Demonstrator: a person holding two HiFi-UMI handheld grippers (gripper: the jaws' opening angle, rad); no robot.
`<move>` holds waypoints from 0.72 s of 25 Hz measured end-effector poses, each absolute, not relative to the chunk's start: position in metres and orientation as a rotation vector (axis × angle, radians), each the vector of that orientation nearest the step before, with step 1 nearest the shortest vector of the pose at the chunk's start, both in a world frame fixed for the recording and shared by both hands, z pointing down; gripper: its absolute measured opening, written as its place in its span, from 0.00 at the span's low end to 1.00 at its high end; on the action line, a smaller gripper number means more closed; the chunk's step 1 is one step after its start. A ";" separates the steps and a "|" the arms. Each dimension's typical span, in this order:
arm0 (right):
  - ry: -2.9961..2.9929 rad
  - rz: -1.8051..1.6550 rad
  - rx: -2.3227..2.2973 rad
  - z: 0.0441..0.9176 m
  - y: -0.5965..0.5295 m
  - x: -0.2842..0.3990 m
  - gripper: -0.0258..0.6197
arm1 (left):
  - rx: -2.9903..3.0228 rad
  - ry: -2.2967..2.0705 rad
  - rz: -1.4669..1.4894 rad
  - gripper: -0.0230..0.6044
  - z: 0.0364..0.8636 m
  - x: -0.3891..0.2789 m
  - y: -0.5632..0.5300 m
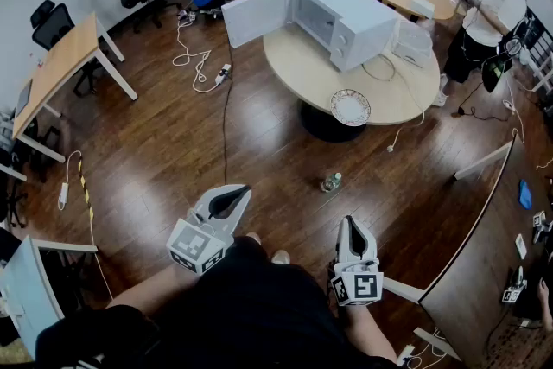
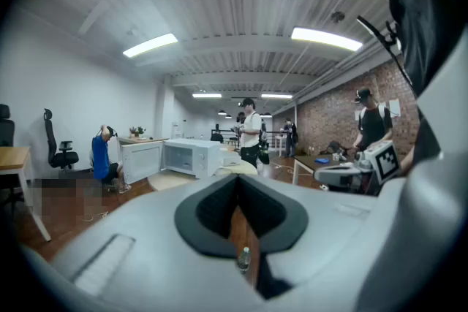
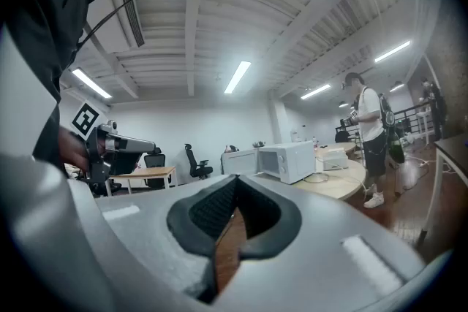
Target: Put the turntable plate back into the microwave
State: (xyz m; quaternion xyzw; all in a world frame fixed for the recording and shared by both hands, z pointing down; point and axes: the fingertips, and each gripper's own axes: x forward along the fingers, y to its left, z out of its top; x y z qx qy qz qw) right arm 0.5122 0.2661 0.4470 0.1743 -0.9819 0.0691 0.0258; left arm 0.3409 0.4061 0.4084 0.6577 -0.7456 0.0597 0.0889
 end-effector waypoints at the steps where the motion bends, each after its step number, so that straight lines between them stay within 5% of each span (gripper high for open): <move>1: -3.040 0.203 0.525 0.447 0.266 0.509 0.04 | 1.956 -2.232 0.175 0.04 0.406 0.337 0.405; 18: -3.019 0.132 0.526 0.441 0.235 0.443 0.04 | 1.953 -2.250 0.138 0.04 0.411 0.259 0.386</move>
